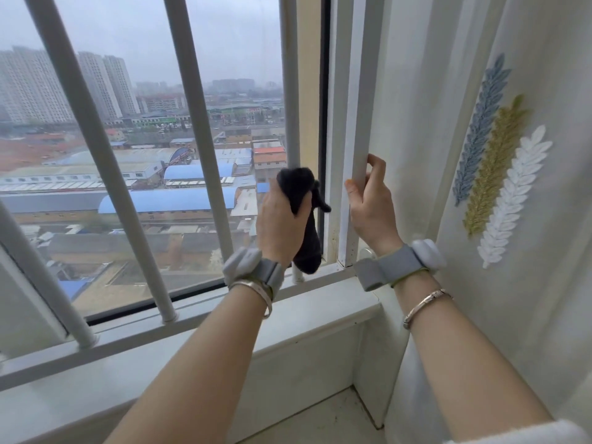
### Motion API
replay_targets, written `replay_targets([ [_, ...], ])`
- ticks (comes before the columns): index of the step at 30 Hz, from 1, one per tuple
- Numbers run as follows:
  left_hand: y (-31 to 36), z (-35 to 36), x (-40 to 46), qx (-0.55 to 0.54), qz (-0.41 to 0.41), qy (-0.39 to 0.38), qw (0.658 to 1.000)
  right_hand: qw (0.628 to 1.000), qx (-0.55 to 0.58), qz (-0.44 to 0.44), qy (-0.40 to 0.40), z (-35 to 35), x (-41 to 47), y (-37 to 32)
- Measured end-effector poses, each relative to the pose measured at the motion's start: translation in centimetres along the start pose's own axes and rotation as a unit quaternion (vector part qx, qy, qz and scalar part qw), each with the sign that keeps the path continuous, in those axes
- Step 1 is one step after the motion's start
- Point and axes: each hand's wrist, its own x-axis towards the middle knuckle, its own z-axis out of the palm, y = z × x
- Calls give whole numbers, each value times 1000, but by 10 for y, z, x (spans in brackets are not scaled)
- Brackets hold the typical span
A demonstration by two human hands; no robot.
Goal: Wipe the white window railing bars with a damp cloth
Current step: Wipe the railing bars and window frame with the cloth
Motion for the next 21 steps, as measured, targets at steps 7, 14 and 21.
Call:
replay_targets([
  [7, -56, 14, -46, 79, -35, -98, 991, 997, 31, 45, 48, -4, -36, -6],
  [14, -76, 17, -78, 198, -16, -89, 976, 999, 12, 40, 34, 15, -110, 9],
  [21, -71, -5, -111, 77, 73, -117, 987, 930, 251, 226, -145, 26, -147, -10],
])
